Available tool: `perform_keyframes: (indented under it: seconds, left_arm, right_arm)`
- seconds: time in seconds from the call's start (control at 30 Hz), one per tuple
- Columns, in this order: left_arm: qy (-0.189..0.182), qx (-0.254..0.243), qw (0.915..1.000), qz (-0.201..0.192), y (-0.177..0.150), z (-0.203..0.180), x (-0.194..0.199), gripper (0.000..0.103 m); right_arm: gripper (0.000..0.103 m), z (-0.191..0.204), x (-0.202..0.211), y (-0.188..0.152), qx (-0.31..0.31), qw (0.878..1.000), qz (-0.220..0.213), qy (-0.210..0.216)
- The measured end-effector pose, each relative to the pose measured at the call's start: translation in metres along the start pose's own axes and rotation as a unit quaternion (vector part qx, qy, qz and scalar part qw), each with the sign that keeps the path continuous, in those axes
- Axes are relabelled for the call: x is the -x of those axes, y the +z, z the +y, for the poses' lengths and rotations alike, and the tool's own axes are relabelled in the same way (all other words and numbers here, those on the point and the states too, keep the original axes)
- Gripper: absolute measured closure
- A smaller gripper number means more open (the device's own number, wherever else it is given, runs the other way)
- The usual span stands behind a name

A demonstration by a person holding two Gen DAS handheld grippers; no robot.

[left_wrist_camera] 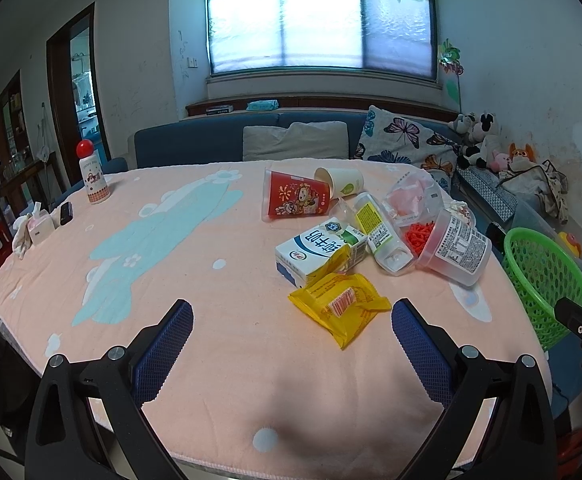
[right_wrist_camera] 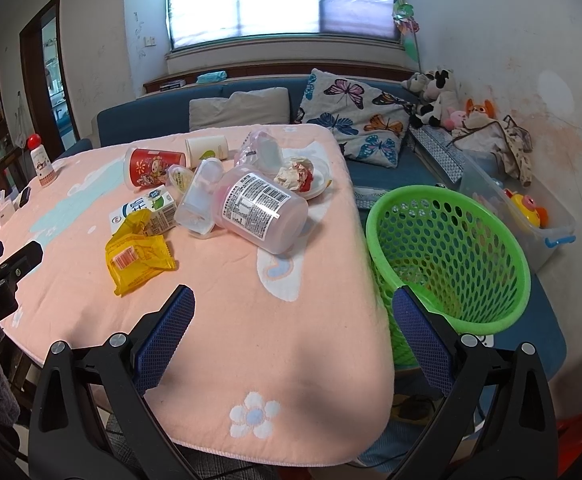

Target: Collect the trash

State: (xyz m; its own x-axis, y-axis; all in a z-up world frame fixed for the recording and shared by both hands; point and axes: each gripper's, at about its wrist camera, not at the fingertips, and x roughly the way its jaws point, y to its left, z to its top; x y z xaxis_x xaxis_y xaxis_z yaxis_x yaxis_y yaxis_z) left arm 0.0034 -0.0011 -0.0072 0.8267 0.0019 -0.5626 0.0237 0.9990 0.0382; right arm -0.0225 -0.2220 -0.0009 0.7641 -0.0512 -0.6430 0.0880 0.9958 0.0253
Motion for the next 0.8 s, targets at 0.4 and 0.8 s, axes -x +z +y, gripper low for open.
perform_keyframes:
  seconds: [0.4, 0.8]
  left_arm:
    - [0.001, -0.003, 1.0000, 0.003, 0.000, 0.001, -0.013, 0.006]
    - [0.002, -0.014, 0.9998, 0.014, 0.011, -0.002, -0.022, 0.006]
  right_arm:
    - [0.005, 0.003, -0.004, 0.003, 0.002, 1.000, 0.003, 0.000]
    - [0.005, 0.000, -0.015, 0.014, 0.014, 1.000, 0.008, 0.002]
